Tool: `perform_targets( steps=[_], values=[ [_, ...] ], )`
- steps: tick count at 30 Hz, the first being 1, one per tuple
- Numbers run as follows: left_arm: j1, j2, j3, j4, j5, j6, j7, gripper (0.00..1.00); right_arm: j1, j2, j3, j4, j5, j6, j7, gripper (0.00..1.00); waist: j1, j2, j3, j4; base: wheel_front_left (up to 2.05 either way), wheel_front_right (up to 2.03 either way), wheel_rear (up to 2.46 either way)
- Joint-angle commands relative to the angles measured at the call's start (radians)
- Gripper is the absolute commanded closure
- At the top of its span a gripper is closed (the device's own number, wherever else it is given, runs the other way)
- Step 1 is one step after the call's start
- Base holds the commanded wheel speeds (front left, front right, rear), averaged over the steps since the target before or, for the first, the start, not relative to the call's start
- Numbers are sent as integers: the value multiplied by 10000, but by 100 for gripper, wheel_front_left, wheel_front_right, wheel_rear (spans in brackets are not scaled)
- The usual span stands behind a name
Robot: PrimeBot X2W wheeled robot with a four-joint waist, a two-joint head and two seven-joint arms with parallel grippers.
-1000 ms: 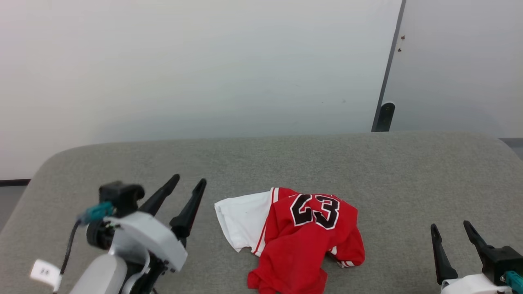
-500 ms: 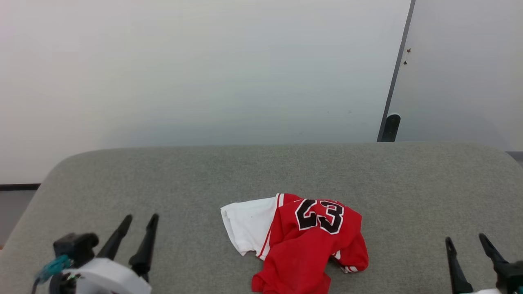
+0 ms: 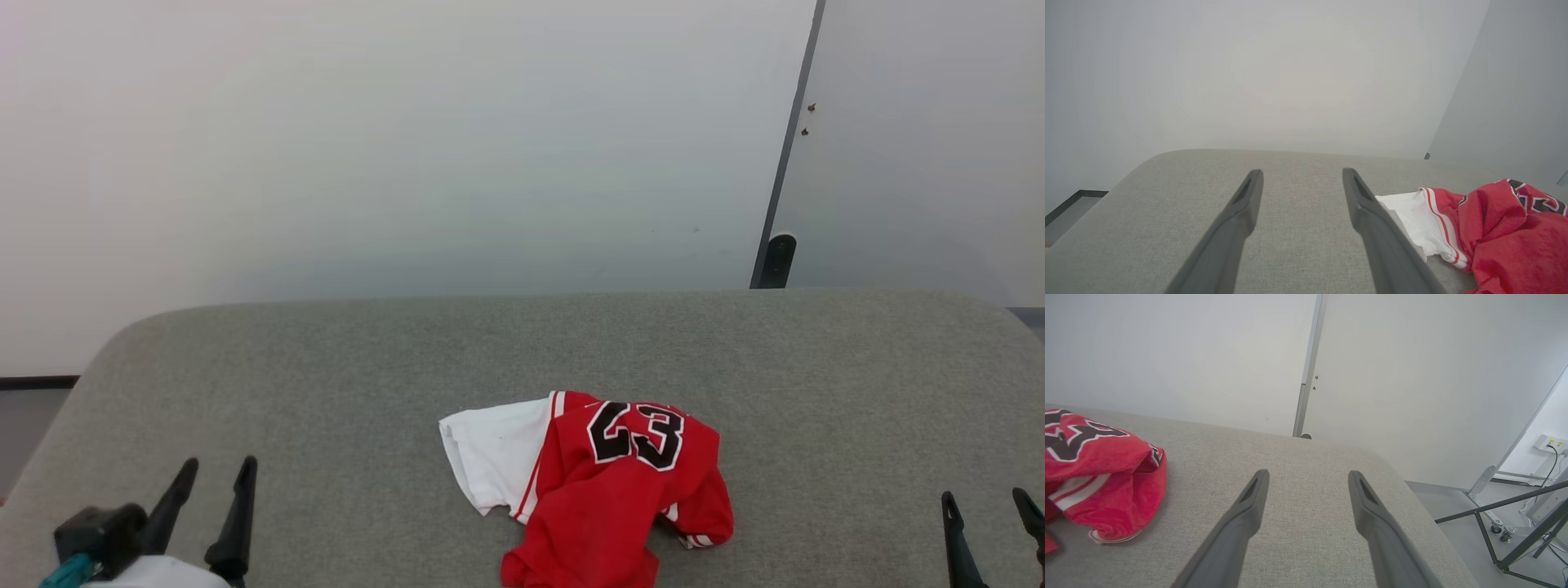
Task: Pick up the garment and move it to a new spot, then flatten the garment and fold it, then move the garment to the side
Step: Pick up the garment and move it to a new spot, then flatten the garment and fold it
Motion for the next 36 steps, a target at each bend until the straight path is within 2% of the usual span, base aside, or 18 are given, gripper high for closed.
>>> perform_targets(
  steps=[1, 9, 25, 31, 36],
  values=[
    [226, -77, 175, -35, 115, -70, -19, 0, 88, -18, -41, -21, -61, -3, -29, 0, 0, 0, -3, -4, 0, 0, 0],
    [528, -379, 867, -149, 396, -208, -23, 0, 148, -24, -212, -116, -77, -3, 20, 0, 0, 0, 2, -17, 0, 0, 0],
    [469, -636, 1032, -202, 683, -321, -25, 0, 139, 100, -34, -251, -139, -3, 79, 0, 0, 0, 91, 56, 0, 0, 0],
    [34, -508, 626, -208, 538, -337, 164, 0, 64, 20, 166, -313, -79, -3, 163, 0, 0, 0, 179, 67, 0, 0, 0],
    [-946, -1, -239, -719, -32, -342, 1351, 0, -214, -67, 509, -557, 3, -3, 383, 0, 0, 0, 467, -154, 0, 0, 0]
  ],
)
